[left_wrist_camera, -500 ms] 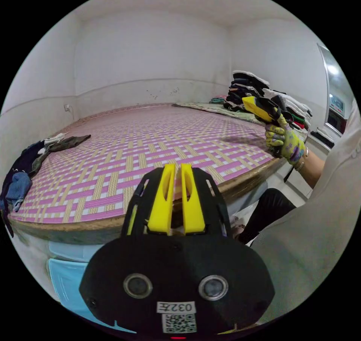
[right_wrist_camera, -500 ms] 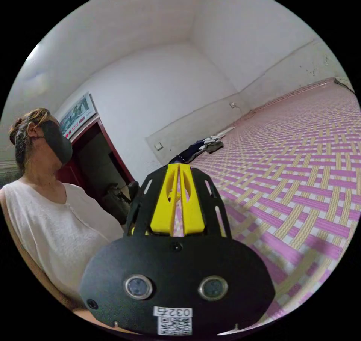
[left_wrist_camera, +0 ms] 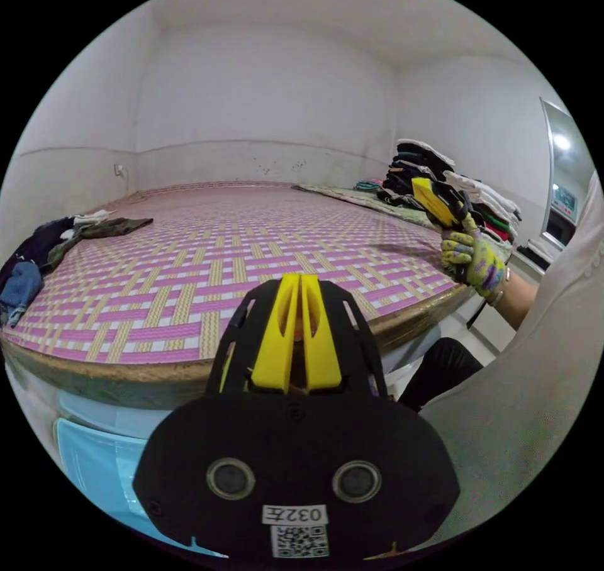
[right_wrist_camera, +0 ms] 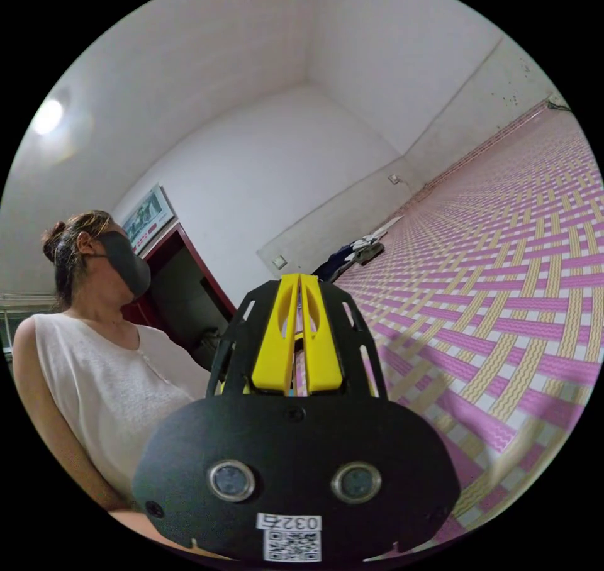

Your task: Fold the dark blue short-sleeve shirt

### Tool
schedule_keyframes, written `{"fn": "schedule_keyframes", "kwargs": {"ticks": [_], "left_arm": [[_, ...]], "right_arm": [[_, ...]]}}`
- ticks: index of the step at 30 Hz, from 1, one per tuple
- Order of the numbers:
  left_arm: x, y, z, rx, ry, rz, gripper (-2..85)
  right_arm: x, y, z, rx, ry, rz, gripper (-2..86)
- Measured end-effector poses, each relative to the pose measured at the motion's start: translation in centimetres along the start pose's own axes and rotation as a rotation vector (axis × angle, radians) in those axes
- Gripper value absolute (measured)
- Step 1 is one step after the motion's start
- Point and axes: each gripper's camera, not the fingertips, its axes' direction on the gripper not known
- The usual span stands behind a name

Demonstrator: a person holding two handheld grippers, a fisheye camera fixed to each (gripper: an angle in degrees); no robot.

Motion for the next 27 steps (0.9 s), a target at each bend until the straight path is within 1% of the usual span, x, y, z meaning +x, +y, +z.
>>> {"fn": "schedule_keyframes", "kwargs": {"ticks": [1,2,3,4,6,7,9,10,11,12,13,14,15,16,18,20,22,24,25,27], "left_arm": [[-0.9,-0.2,-0.1,0.009,0.039,-0.021,-0.9],[-2.9,-0.5,-0.3,0.031,0.133,-0.068,-0.9],[-5.1,-0.7,-1.2,0.087,0.192,-0.124,-0.9],[-6.3,-0.7,-2.0,0.133,0.198,-0.153,-0.8],[-12.3,-0.6,-6.7,0.32,0.1,-0.302,-0.5],[-14.2,-0.5,-8.0,0.365,0.065,-0.349,-0.5],[-22.8,0.3,-13.3,0.515,-0.049,-0.539,1.2],[-25.1,0.4,-14.7,0.544,-0.068,-0.583,2.1],[-29.4,0.6,-17.4,0.596,-0.137,-0.648,3.4],[-33.3,0.5,-19.8,0.623,-0.25,-0.705,4.2],[-35.3,0.4,-21.0,0.628,-0.302,-0.74,4.8],[-39.4,0.2,-23.1,0.645,-0.37,-0.817,6.0],[-43.6,0.1,-24.8,0.662,-0.405,-0.9,7.1],[-45.5,0.1,-25.5,0.666,-0.419,-0.944,7.6],[-52.0,-0.1,-27.6,0.667,-0.495,-1.103,8.9],[-55.6,-0.3,-28.1,0.663,-0.489,-1.175,9.2],[-58.4,-1.0,-27.7,0.628,-0.458,-1.21,8.6],[-60.5,-2.5,-26.9,0.615,-0.365,-1.165,6.3],[-60.6,-2.9,-26.9,0.617,-0.369,-1.149,5.5],[-60.2,-4.3,-27.1,0.59,-0.45,-1.136,0.4]], "right_arm": [[0.0,-0.3,-0.1,-0.001,0.0,0.0,-1.0],[0.0,-0.9,-0.3,-0.005,0.001,0.002,-1.0],[0.0,-1.4,-0.5,-0.009,0.005,0.004,-1.0],[0.0,-1.7,-0.6,-0.011,0.008,0.006,-1.0],[-0.1,-2.7,-0.9,-0.014,0.013,0.009,-1.0],[-0.1,-3.0,-0.9,-0.015,0.015,0.01,-1.0],[-0.1,-3.9,-1.1,-0.017,0.02,0.014,-1.0],[-0.1,-4.2,-1.1,-0.019,0.022,0.014,-1.0],[-0.2,-4.6,-1.1,-0.024,0.025,0.016,-1.0],[-0.2,-5.1,-1.1,-0.027,0.027,0.018,-1.0],[-0.2,-5.3,-1.1,-0.028,0.029,0.019,-1.0],[-0.2,-5.7,-1.1,-0.029,0.034,0.021,-1.0],[-0.3,-6.1,-1.1,-0.028,0.038,0.022,-1.0],[-0.3,-6.3,-1.1,-0.027,0.042,0.022,-1.0],[-0.5,-6.9,-1.0,-0.023,0.057,0.023,-1.0],[-0.6,-7.4,-1.0,-0.019,0.065,0.023,-1.0],[-0.7,-7.8,-1.0,-0.014,0.07,0.023,-1.0],[-0.8,-8.3,-0.9,-0.01,0.075,0.023,-1.0],[-0.9,-8.4,-0.8,-0.009,0.076,0.022,-1.0],[-1.0,-8.8,-0.7,-0.003,0.077,0.02,-1.0]]}}
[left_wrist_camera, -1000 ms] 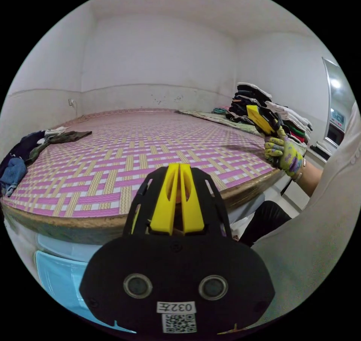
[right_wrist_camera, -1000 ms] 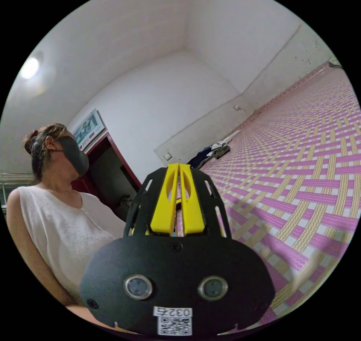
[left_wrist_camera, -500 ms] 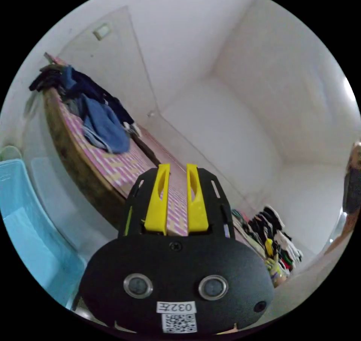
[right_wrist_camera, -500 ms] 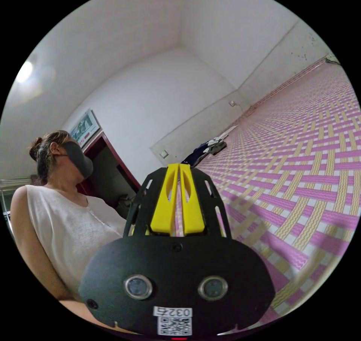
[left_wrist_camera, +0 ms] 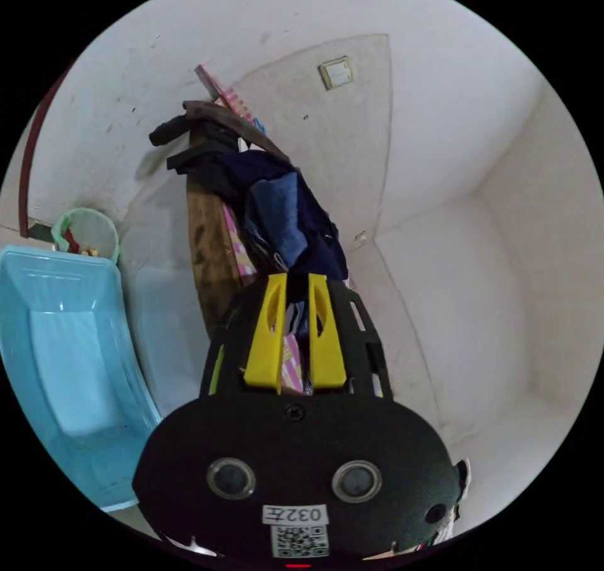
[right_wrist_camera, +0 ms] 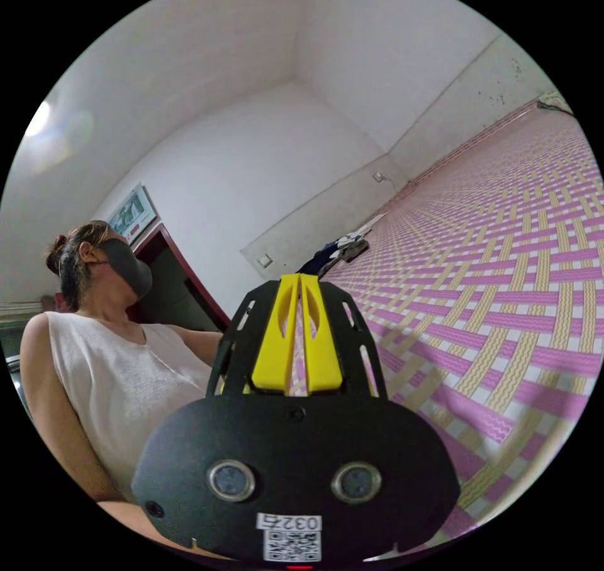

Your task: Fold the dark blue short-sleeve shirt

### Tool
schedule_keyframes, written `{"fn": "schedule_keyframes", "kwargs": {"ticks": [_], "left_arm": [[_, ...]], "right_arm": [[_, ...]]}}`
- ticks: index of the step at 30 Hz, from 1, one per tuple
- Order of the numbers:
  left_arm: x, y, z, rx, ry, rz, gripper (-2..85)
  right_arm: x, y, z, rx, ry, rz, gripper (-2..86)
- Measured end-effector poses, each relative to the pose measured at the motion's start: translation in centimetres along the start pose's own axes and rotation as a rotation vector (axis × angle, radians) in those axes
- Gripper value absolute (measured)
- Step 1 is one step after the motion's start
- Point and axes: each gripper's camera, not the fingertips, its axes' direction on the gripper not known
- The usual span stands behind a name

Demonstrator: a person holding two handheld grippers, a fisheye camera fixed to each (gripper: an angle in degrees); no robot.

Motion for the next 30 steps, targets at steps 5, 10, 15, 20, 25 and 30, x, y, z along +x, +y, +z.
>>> {"fn": "schedule_keyframes", "kwargs": {"ticks": [5,10,15,20,25,30], "left_arm": [[4.0,1.9,-2.2,0.099,-0.057,0.038,-1.5],[12.1,4.6,-0.6,-0.009,0.103,0.287,-1.4],[20.8,15.4,4.1,-0.316,0.337,0.386,-1.4],[27.7,30.2,5.6,-0.615,0.476,0.432,-1.5],[32.0,44.2,4.3,-0.881,0.613,0.455,-1.5],[34.8,57.3,1.7,-1.319,0.825,0.574,1.0]], "right_arm": [[-0.2,-0.7,0.4,0.001,-0.021,-0.008,-1.0],[-0.5,-1.0,0.8,0.009,-0.056,-0.026,-1.0],[-0.6,-1.1,0.8,0.051,-0.106,-0.037,-1.0],[-0.1,-0.7,0.2,0.145,-0.16,-0.01,-1.0],[0.4,0.5,-0.6,0.283,-0.196,0.016,-1.0],[-0.5,1.4,0.2,0.378,-0.175,-0.002,-1.0]]}}
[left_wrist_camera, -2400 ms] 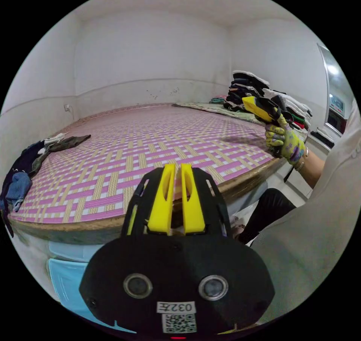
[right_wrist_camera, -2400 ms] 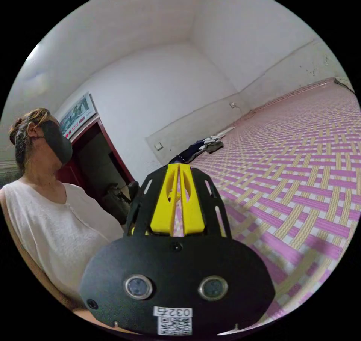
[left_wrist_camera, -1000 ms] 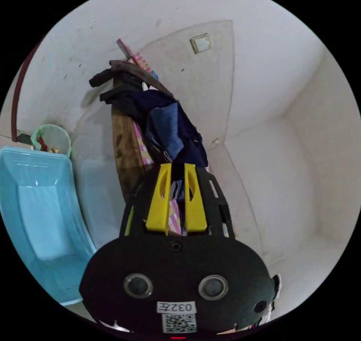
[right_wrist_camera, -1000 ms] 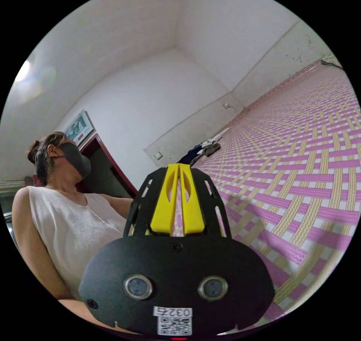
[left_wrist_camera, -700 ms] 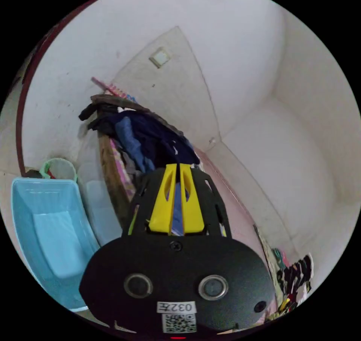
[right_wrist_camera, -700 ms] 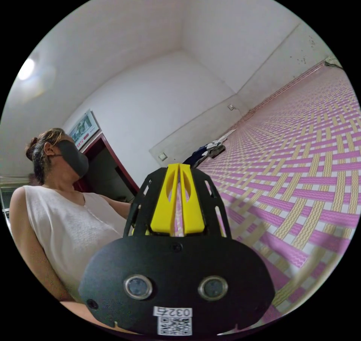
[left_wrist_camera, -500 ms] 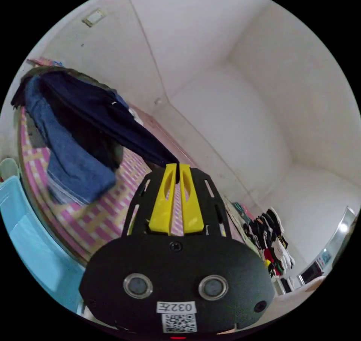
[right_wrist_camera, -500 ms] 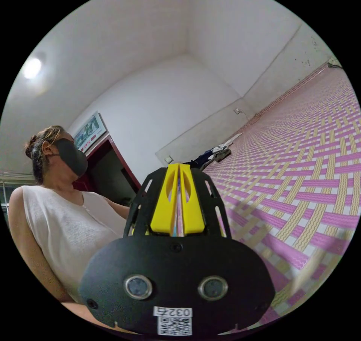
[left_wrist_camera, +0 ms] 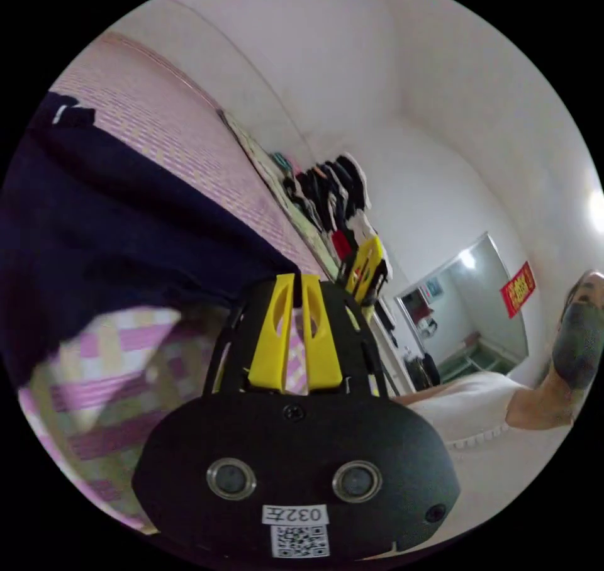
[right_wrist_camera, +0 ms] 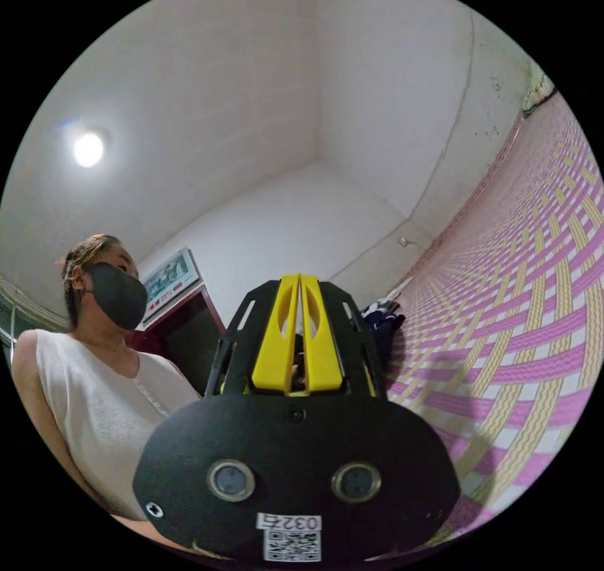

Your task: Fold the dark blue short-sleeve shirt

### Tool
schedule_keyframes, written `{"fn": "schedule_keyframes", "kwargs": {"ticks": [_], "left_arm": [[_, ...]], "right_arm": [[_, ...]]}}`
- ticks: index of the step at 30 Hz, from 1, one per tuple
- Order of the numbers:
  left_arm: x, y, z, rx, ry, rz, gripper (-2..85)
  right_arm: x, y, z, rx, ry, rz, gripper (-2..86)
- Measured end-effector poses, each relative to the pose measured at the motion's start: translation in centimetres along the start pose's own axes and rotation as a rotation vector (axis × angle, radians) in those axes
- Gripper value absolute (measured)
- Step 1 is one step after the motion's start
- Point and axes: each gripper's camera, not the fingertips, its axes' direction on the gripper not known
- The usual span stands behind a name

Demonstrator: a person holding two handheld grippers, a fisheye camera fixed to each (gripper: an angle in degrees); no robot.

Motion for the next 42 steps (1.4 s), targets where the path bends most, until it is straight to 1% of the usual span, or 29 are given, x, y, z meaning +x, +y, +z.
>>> {"fn": "schedule_keyframes", "kwargs": {"ticks": [2,3,4,7,8,9,10,12,13,14,15,18,21,23,26,32,34,37,39,41,42], "left_arm": [[0.8,1.0,1.7,-0.101,0.006,0.009,5.3],[1.4,1.8,1.3,-0.107,-0.006,0.03,5.6],[1.9,2.3,0.7,-0.09,-0.014,0.052,5.7],[4.7,5.4,-4.1,0.008,-0.109,0.172,5.7],[5.7,7.0,-6.5,0.06,-0.172,0.204,5.7],[6.6,8.8,-9.1,0.127,-0.266,0.211,5.7],[7.0,9.7,-10.3,0.161,-0.317,0.205,5.7],[7.8,13.8,-15.0,0.28,-0.517,0.142,6.0],[7.8,14.8,-16.0,0.302,-0.566,0.118,6.1],[7.6,16.8,-17.7,0.333,-0.653,0.059,6.6],[7.2,18.9,-19.4,0.362,-0.701,-0.016,7.2],[6.5,24.0,-22.9,0.449,-0.672,-0.128,8.7],[5.1,27.5,-24.1,0.433,-0.647,-0.175,11.0],[3.5,28.7,-23.8,0.395,-0.578,-0.169,12.3],[0.8,30.2,-22.2,0.301,-0.55,-0.156,13.8],[-1.2,32.4,-20.9,0.292,-0.438,-0.049,14.7],[-1.7,32.7,-20.6,0.263,-0.398,-0.037,14.5],[-1.8,34.1,-21.0,0.257,-0.289,-0.004,10.7],[-0.8,35.9,-22.2,0.3,-0.203,0.051,4.4],[0.2,37.3,-23.4,0.329,-0.163,0.084,0.7],[1.1,38.2,-24.4,0.345,-0.129,0.114,-0.6]], "right_arm": [[-0.3,0.2,0.9,-0.012,-0.007,-0.014,-1.0],[-0.4,0.0,1.9,-0.057,0.005,0.003,-1.0],[-0.7,-0.1,2.3,-0.077,0.02,0.005,-1.0],[-2.1,-0.4,3.1,-0.151,0.153,0.009,-0.9],[-2.0,-0.5,3.2,-0.198,0.221,0.063,-0.8],[-2.1,-0.5,3.1,-0.239,0.256,0.098,-0.6],[-2.3,-0.4,3.0,-0.254,0.268,0.109,-0.4],[-3.5,0.0,2.3,-0.294,0.35,0.12,1.0],[-3.8,0.1,2.1,-0.307,0.38,0.118,2.4],[-4.4,0.4,2.1,-0.344,0.448,0.116,5.1],[-4.7,0.6,2.4,-0.395,0.509,0.115,6.9],[-4.8,1.6,3.7,-0.539,0.625,0.152,9.2],[-4.4,2.9,4.8,-0.619,0.626,0.181,10.1],[-4.1,3.8,5.3,-0.642,0.614,0.19,10.5],[-3.8,5.1,6.1,-0.674,0.602,0.196,11.2],[-3.9,7.9,6.9,-0.714,0.616,0.19,11.4],[-3.9,9.0,6.7,-0.716,0.605,0.202,11.4],[-3.7,11.0,6.5,-0.725,0.591,0.212,11.3],[-3.4,12.7,6.3,-0.734,0.588,0.215,10.7],[-2.9,14.2,5.9,-0.736,0.578,0.233,8.7],[-2.6,15.2,5.5,-0.727,0.568,0.244,6.3]]}}
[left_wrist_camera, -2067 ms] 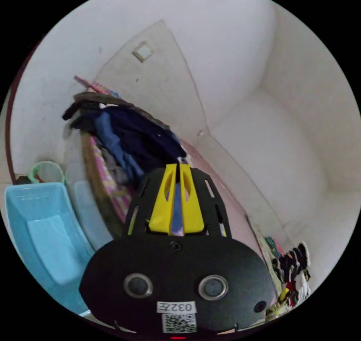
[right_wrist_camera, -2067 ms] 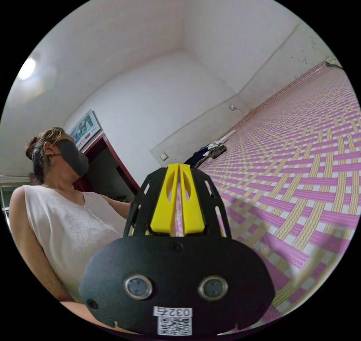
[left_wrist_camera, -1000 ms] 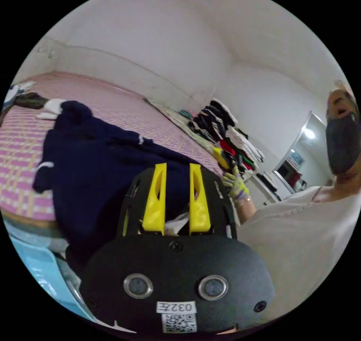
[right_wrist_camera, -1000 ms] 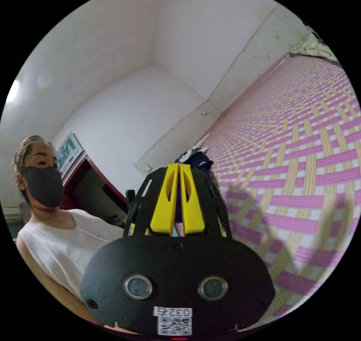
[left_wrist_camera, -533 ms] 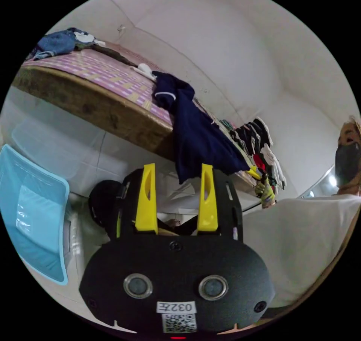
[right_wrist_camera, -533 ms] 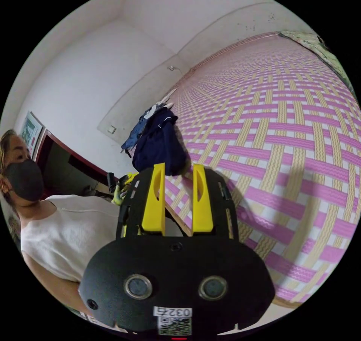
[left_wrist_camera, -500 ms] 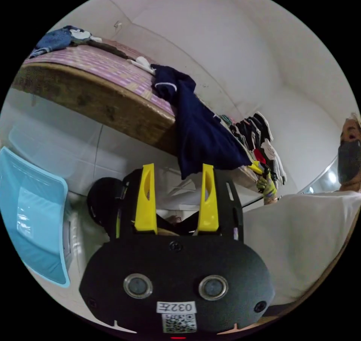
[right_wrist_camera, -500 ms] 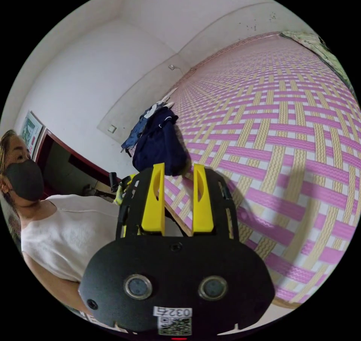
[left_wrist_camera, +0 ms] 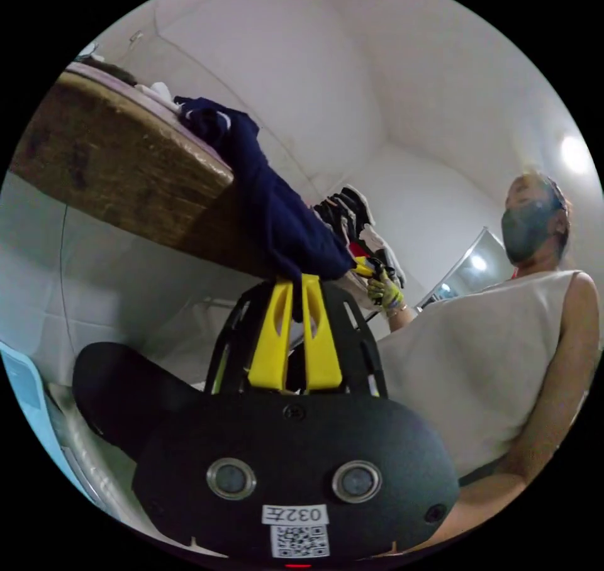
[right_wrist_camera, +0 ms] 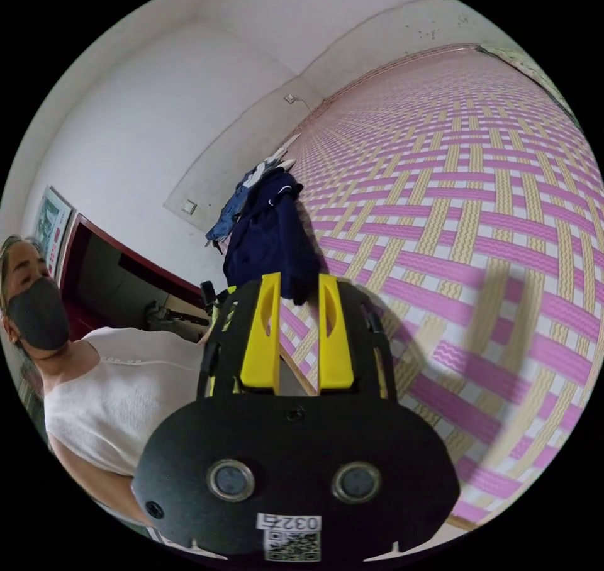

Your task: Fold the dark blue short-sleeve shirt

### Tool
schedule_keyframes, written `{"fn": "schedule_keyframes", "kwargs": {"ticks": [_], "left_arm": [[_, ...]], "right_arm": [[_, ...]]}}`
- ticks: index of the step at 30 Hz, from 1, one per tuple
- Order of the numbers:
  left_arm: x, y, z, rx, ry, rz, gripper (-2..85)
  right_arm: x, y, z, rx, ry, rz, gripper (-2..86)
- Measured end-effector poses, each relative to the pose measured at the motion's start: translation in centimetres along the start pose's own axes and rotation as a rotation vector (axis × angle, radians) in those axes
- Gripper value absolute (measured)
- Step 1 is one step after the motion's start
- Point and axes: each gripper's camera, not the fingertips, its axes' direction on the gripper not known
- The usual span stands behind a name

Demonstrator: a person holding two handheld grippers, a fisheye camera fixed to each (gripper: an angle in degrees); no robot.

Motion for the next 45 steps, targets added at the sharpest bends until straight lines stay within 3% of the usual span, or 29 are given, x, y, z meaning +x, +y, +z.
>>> {"fn": "schedule_keyframes", "kwargs": {"ticks": [8,16,21,25,29,34,38,41,45], "left_arm": [[8.1,-3.8,-12.3,0.327,0.335,0.191,-1.5],[19.4,-20.9,-19.0,0.498,0.626,0.278,-1.4],[28.3,-28.5,-20.2,0.548,0.546,0.301,-1.4],[32.6,-31.1,-20.2,0.54,0.592,0.347,-1.4],[36.3,-32.9,-19.4,0.498,0.512,0.396,-1.4],[34.8,-37.2,-15.5,0.441,0.363,0.341,-1.4],[28.0,-43.6,-8.9,0.341,0.202,0.121,-1.4],[24.3,-48.7,-6.3,0.348,0.251,0.013,-1.4],[29.0,-53.1,-8.5,0.477,0.254,0.281,-1.3]], "right_arm": [[-0.9,4.4,-1.9,0.197,-0.232,-0.152,2.3],[-16.6,4.2,-12.8,0.478,-0.232,-0.615,1.4],[-26.6,8.2,-19.8,0.643,-0.05,-0.801,1.8],[-29.6,12.0,-23.2,0.712,-0.006,-0.838,1.8],[-31.4,16.5,-25.7,0.787,0.116,-0.851,1.9],[-27.6,13.7,-25.6,0.774,0.209,-0.707,1.8],[-19.5,4.0,-22.2,0.64,0.3,-0.475,1.7],[-17.6,-0.2,-22.0,0.65,0.296,-0.418,1.7],[-25.8,1.7,-23.6,0.784,0.341,-0.649,1.4]]}}
